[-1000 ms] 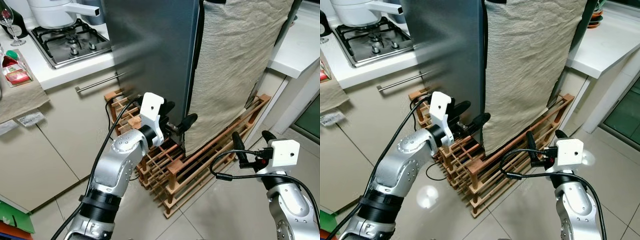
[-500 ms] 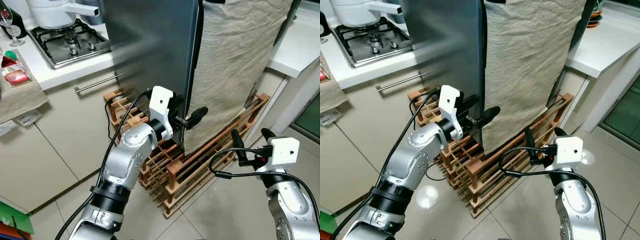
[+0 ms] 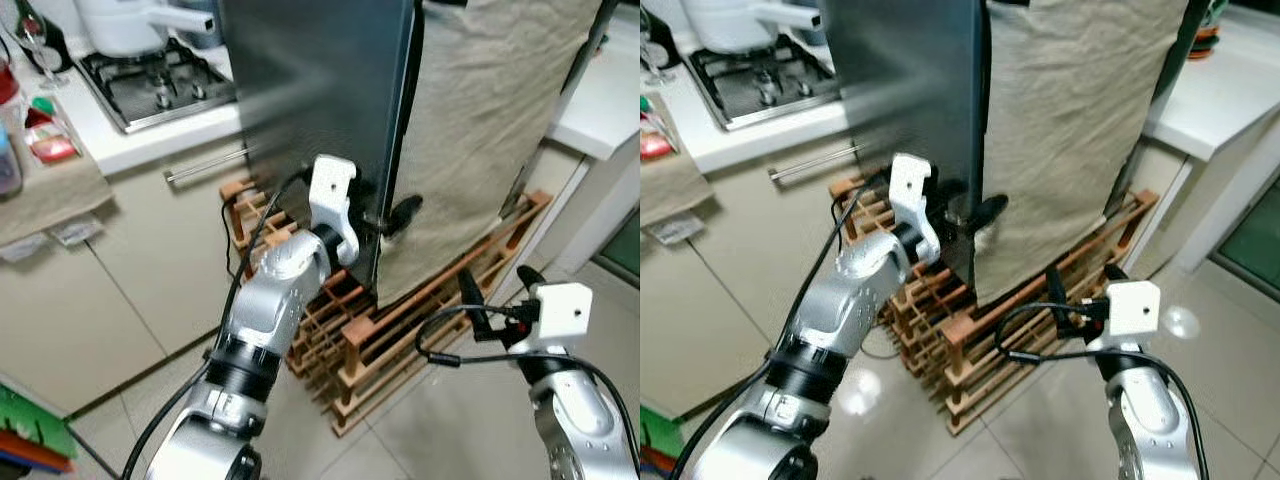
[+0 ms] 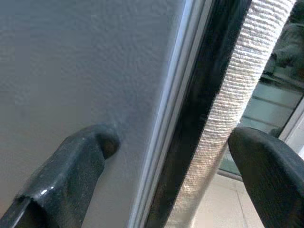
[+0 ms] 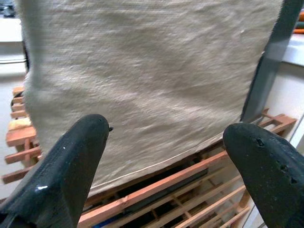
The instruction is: Restocking fridge
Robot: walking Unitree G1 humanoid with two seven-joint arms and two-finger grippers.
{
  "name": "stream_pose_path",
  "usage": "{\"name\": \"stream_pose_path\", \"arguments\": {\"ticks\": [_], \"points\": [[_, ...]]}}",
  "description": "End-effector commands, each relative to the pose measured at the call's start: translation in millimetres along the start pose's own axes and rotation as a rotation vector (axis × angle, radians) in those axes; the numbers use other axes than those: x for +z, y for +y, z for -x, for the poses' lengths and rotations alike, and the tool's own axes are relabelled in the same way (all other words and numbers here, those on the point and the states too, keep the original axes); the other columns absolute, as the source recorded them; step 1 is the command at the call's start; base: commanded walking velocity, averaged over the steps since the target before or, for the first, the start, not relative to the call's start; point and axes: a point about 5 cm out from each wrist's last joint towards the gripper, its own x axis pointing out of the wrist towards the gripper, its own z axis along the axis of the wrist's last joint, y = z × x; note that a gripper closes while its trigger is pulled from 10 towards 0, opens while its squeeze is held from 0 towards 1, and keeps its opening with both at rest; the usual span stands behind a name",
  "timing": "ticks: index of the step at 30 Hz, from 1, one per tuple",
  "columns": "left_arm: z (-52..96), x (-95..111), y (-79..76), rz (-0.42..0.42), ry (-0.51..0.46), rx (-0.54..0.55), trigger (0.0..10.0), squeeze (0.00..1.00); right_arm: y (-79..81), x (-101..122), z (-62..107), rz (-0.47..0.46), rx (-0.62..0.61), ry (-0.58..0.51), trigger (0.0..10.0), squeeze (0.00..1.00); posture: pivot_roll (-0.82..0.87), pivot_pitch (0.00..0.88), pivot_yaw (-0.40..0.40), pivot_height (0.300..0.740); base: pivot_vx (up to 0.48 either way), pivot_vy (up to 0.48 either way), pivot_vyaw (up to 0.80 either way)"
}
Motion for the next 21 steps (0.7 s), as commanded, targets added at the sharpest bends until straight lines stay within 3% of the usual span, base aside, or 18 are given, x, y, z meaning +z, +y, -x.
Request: {"name": "stream_pose_path", "arguments": {"ticks": [1,9,12,17,21], "points": [[-7.0,4,-1.1,0.011,-0.023,0.016,10.0,0.0,1.3,-9,1.4,-0.025,0.022,0.05,10.0,0.0,-0.17,0.0,0.05,0.74,0.0,0.0,0.0],[-21.6,3,-30.5,0.037,-0.024,-0.144,10.0,0.0,-0.8,-33,12.4,-0.011,0.043,0.147,10.0,0.0,-0.18,0.0,0.051,0.74,0.0,0.0,0.0],[-26.0,7,-48.1,0.06,-0.038,-0.265,10.0,0.0,-3.6,-36,12.5,-0.01,0.038,0.156,10.0,0.0,-0.18,0.0,0.051,0.74,0.0,0.0,0.0],[-23.5,15,-61.8,0.079,-0.064,-0.377,10.0,0.0,-9.0,-45,11.7,-0.012,0.032,0.178,10.0,0.0,-0.18,0.0,0.051,0.74,0.0,0.0,0.0],[-14.9,15,-62.1,0.066,-0.06,-0.42,10.0,0.0,-11.8,-51,10.0,-0.012,0.025,0.189,10.0,0.0,-0.18,0.0,0.051,0.74,0.0,0.0,0.0]]}}
